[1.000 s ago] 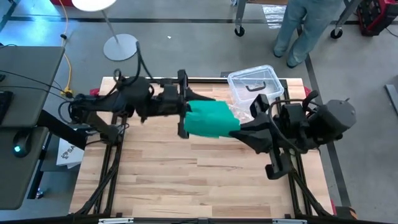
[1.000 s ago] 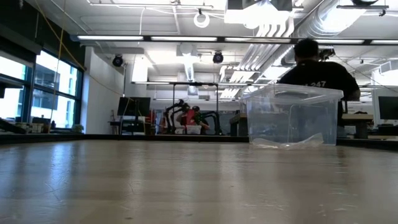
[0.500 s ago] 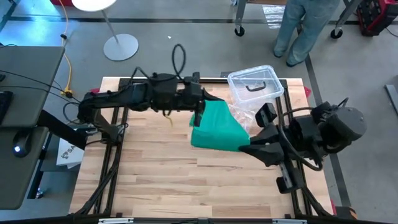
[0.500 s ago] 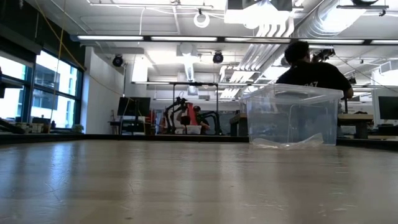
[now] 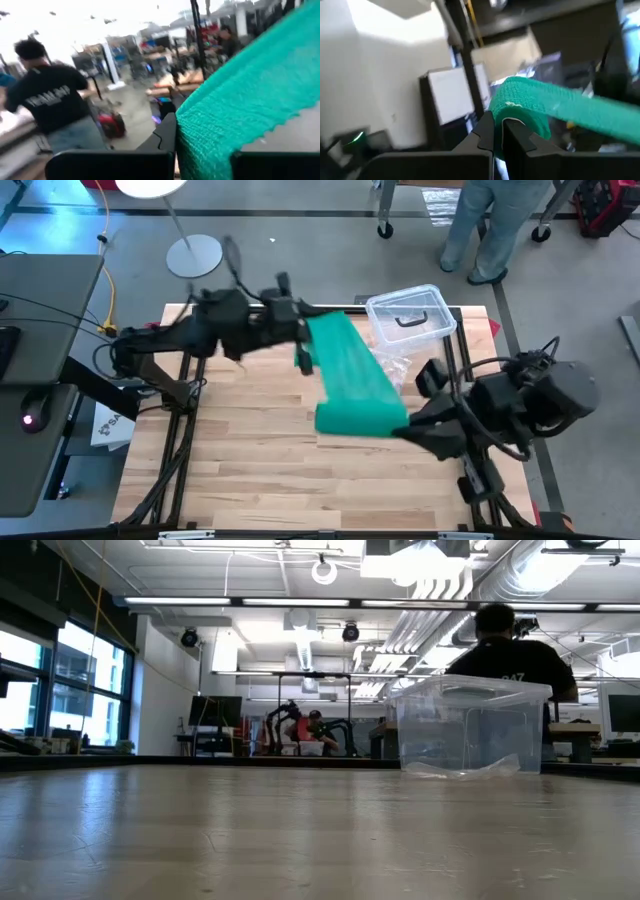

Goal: Roll bandage
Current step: Roll the green bandage

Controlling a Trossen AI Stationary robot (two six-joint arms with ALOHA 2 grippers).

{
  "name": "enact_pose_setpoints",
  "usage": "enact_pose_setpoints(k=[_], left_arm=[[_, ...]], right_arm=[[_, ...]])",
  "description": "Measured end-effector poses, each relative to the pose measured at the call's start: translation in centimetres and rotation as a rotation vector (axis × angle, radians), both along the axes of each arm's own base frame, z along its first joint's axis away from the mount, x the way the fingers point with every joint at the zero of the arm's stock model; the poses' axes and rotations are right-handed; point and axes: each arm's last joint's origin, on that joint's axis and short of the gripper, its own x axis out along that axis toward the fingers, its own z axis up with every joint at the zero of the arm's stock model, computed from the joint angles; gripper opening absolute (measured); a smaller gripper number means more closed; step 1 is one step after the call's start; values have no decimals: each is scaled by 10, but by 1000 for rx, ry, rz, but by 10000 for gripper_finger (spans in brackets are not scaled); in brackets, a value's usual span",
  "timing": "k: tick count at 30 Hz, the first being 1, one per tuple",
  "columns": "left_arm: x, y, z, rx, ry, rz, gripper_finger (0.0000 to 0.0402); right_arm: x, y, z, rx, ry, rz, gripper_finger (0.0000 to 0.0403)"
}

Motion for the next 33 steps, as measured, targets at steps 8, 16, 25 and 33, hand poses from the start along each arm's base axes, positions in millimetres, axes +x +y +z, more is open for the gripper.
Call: enact_pose_setpoints(k=[8,16,25,33], left_arm=[[-60,5,55,114,-321,23,0],[-101,2,84,132,-476,-62,0],[-107,-30,101,137,-589,-579,0],[-95,-71,94,89,-543,-987,0]], right_arm=[[20,-4,-30,148,273,38,6],[26,-12,-45,213,415,14,6],[38,-38,-55,264,470,-245,6],[43,-70,-51,261,430,-438,6]])
